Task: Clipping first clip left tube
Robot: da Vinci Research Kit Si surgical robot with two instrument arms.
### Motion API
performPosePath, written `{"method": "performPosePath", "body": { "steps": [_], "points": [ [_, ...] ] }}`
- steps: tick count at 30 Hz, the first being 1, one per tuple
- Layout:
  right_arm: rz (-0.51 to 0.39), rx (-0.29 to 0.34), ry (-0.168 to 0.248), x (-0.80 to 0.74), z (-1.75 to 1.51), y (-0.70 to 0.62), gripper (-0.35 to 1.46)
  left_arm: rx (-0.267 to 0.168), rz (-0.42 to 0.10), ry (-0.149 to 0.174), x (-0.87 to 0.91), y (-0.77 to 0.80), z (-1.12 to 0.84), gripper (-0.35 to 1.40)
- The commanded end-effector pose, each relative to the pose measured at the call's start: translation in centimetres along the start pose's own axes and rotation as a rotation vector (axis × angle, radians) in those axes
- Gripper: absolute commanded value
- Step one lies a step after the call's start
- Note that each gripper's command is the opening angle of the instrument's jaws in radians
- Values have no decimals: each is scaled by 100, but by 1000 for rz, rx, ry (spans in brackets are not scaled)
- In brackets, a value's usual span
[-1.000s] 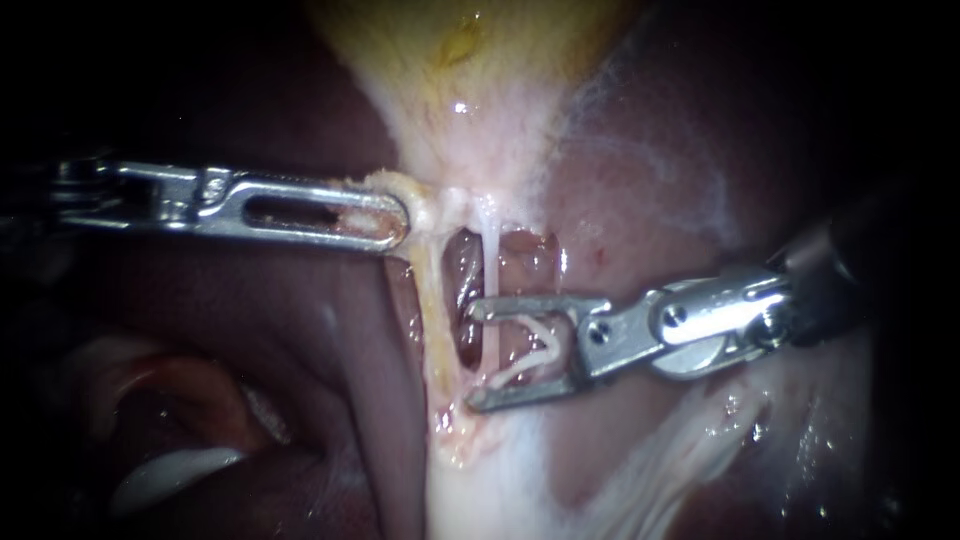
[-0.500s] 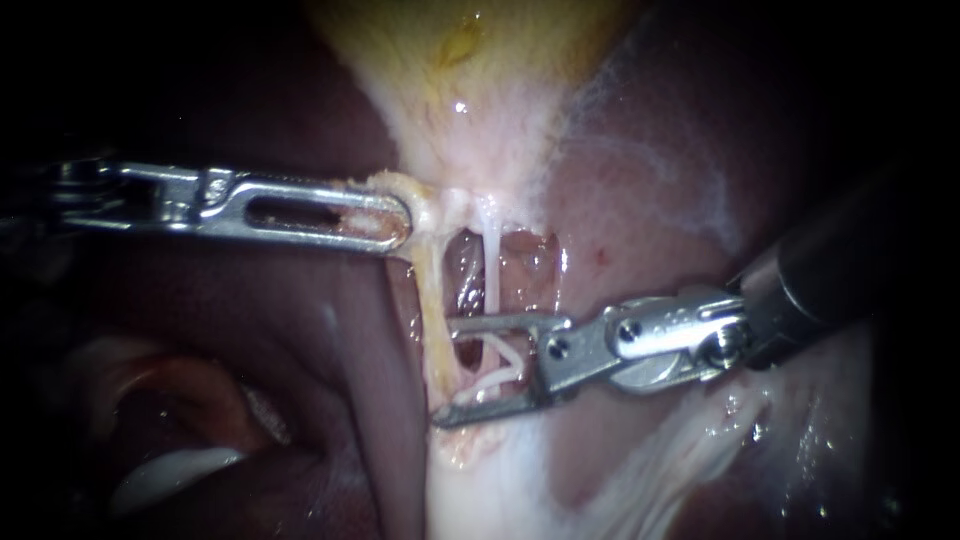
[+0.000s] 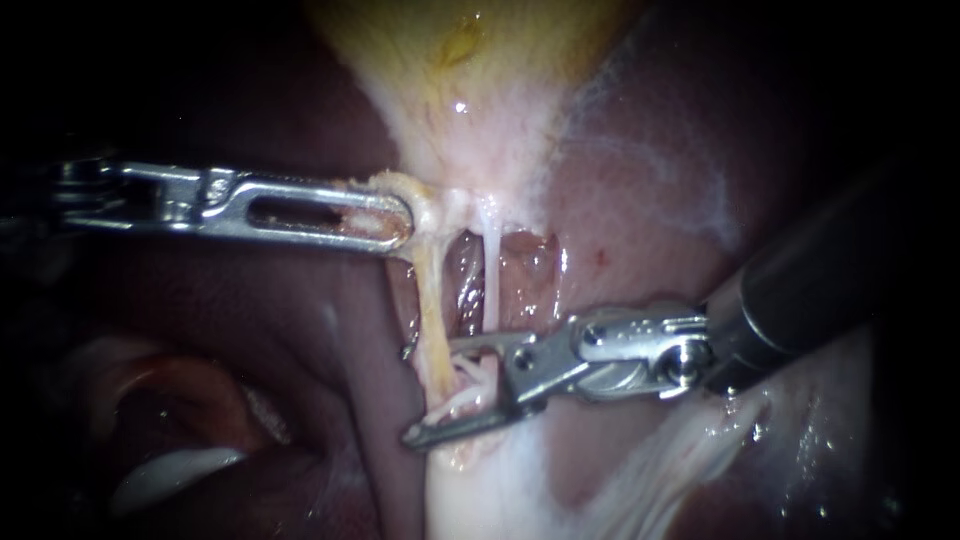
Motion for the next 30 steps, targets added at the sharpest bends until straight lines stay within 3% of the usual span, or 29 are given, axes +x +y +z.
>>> {"method": "performPosePath", "body": {
  "steps": [1,14,18,25,30],
  "points": [
    [10,5,-2,0,1,1,46,-3,0,-2,0,0,1,-35],
    [105,10,3,1,10,7,28,-3,0,-2,0,0,2,-35],
    [117,10,3,1,9,8,14,-3,0,-2,0,0,2,-35],
    [146,12,4,-1,5,8,-35,-3,0,-2,0,0,2,-35],
    [223,11,5,-2,0,6,-35,-3,0,-2,0,1,2,-35]
  ]
}}
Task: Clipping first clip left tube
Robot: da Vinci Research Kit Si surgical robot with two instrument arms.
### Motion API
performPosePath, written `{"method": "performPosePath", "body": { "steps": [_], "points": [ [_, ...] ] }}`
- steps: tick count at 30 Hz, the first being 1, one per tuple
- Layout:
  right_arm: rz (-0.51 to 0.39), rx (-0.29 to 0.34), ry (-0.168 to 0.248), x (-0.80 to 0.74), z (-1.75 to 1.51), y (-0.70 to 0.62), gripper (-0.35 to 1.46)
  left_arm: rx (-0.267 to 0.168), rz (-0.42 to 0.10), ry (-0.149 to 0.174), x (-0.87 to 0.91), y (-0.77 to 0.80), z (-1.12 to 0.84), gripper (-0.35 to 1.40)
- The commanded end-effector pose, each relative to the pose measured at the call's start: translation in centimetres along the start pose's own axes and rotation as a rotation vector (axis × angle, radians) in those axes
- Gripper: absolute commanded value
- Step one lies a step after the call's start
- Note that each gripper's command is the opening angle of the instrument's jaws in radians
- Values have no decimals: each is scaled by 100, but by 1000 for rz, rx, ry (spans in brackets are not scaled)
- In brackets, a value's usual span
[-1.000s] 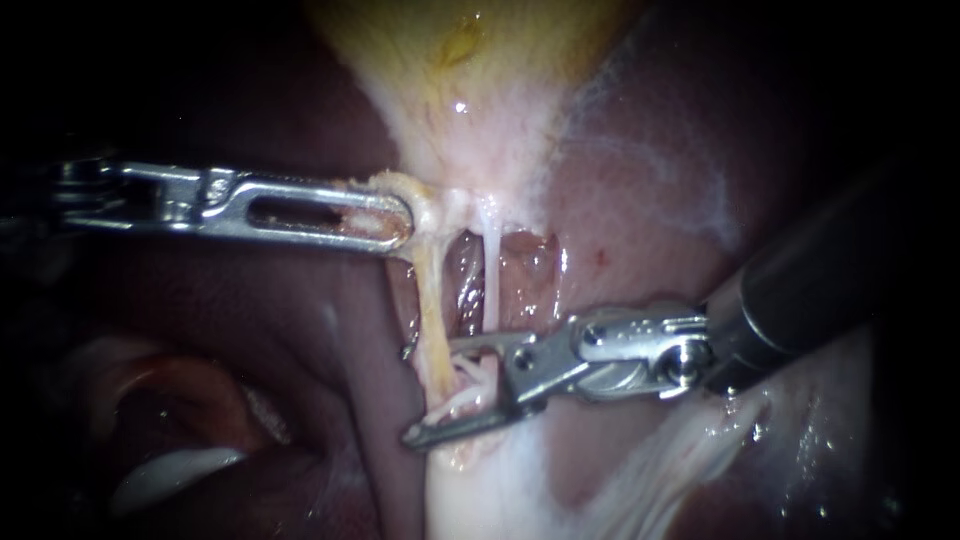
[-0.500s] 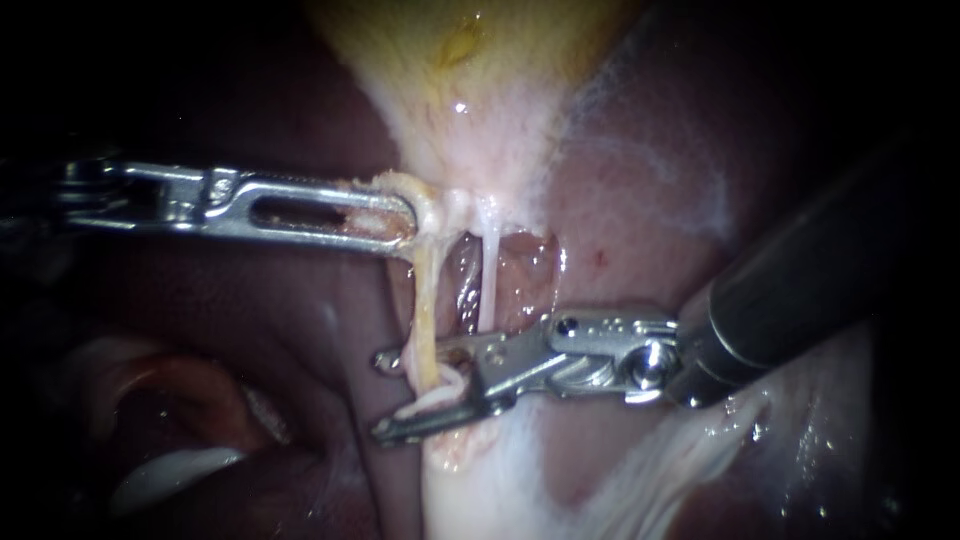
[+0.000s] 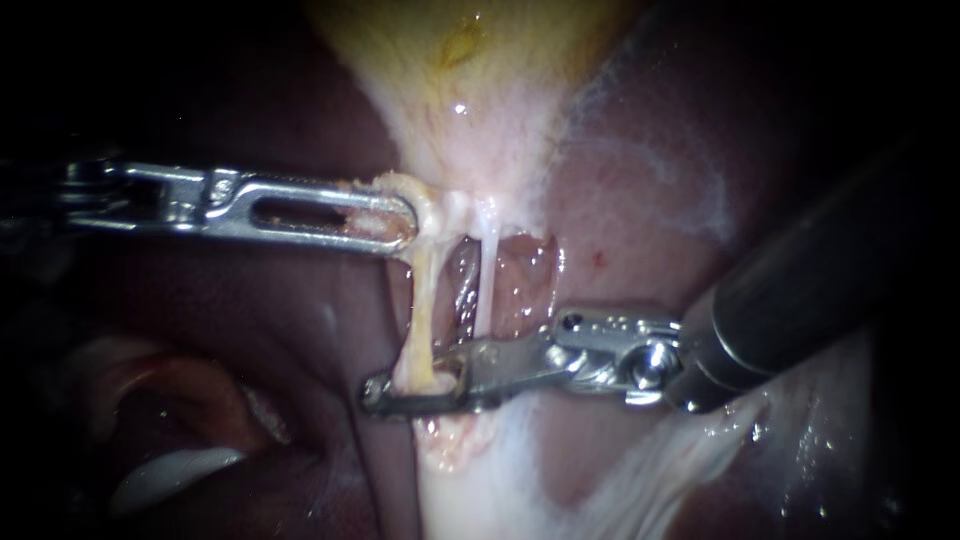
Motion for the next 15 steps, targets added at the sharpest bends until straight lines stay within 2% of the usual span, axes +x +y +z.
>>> {"method": "performPosePath", "body": {
  "steps": [1,7,15],
  "points": [
    [6,4,0,0,-1,0,-35,0,0,0,0,0,0,-35],
    [6,2,-15,-1,-3,-1,-35,1,0,0,0,1,0,-35],
    [6,2,-15,-1,-4,-1,-35,1,0,1,0,1,0,-35]
  ]
}}
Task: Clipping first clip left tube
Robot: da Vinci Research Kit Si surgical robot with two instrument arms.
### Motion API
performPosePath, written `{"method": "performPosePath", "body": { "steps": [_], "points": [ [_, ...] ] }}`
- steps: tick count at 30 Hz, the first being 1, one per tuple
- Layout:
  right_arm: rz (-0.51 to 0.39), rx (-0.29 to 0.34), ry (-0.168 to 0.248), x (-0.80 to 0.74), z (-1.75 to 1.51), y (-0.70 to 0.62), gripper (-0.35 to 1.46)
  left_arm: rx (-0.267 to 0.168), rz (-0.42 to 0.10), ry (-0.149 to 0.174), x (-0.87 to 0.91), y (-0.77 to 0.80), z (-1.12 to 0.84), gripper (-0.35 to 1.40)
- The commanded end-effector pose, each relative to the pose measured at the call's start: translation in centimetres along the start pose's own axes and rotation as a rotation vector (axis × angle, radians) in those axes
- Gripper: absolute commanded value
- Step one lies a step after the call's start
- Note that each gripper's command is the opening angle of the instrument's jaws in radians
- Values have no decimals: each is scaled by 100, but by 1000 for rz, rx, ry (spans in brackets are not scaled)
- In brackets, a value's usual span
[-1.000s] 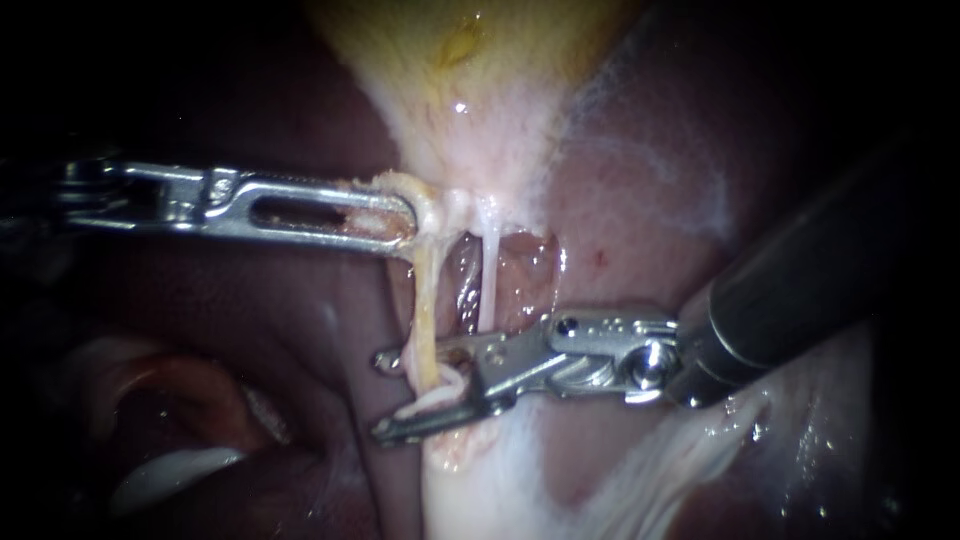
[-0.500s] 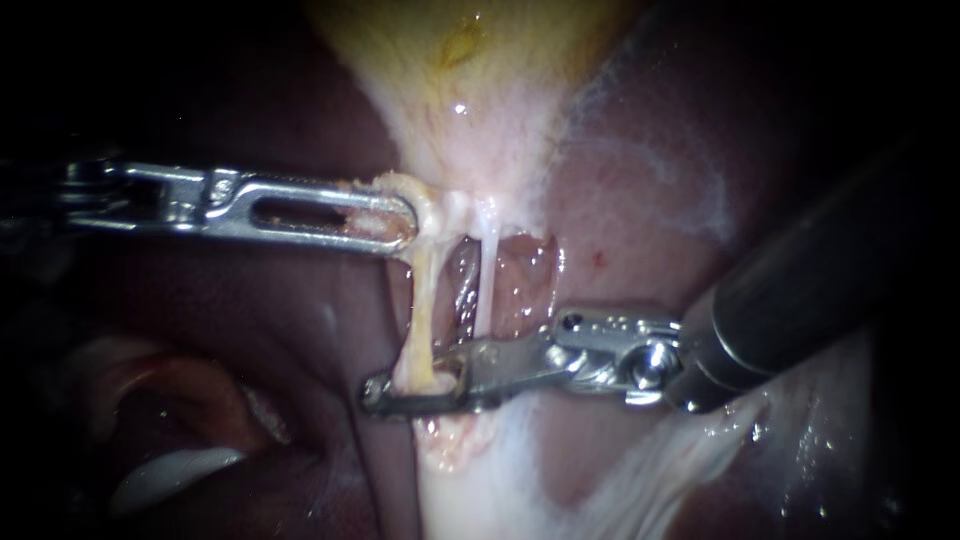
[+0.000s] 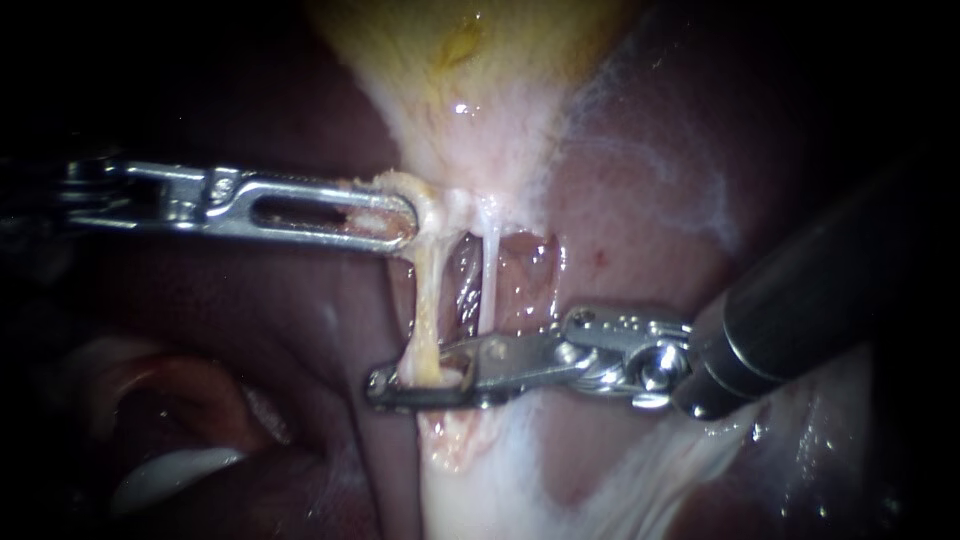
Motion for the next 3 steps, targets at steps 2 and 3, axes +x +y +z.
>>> {"method": "performPosePath", "body": {
  "steps": [2,3],
  "points": [
    [0,0,0,-1,0,0,-35,1,0,0,0,0,0,-35],
    [0,0,0,-1,0,0,-35,1,0,0,0,0,0,-35]
  ]
}}
